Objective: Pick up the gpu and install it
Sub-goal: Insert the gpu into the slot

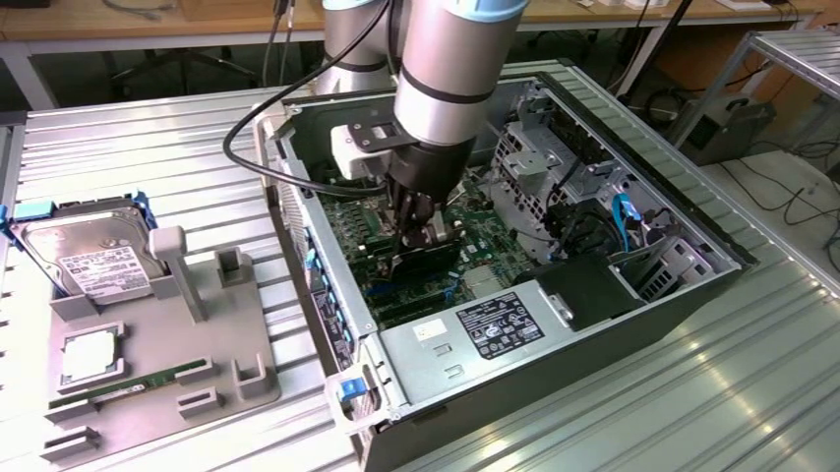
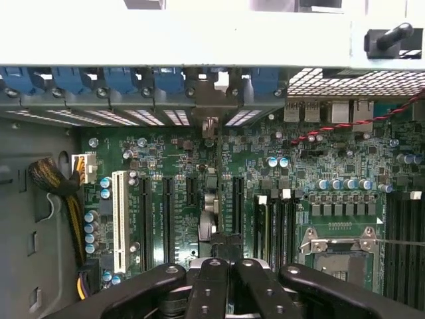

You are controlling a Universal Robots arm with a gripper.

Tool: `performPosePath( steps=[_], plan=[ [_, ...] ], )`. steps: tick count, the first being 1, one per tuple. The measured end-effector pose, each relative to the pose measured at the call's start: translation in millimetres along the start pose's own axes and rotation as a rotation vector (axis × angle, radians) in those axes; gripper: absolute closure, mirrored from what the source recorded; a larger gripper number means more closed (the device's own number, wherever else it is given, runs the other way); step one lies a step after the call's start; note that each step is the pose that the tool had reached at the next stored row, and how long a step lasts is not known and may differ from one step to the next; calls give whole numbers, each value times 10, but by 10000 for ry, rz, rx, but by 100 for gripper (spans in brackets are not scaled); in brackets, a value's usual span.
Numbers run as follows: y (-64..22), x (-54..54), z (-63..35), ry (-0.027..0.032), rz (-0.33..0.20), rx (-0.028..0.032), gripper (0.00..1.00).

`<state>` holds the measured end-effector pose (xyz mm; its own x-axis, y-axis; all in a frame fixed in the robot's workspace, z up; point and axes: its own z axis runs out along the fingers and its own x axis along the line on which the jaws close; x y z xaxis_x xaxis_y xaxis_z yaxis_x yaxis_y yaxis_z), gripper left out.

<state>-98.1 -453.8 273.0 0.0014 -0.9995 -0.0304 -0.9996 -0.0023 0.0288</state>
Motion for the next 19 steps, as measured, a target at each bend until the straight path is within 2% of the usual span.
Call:
performPosePath(
  steps=[1,6,12,14,16,19],
  plan=[
    [-1,-1,11,-11,0,7,89],
    [0,1,34,21,1,-2,89],
    [1,0,47,26,1,2,89],
    [1,-3,18,2,1,15,89],
    [4,-4,-69,25,2,4,89],
    [7,-7,-197,27,1,2,89]
  ],
)
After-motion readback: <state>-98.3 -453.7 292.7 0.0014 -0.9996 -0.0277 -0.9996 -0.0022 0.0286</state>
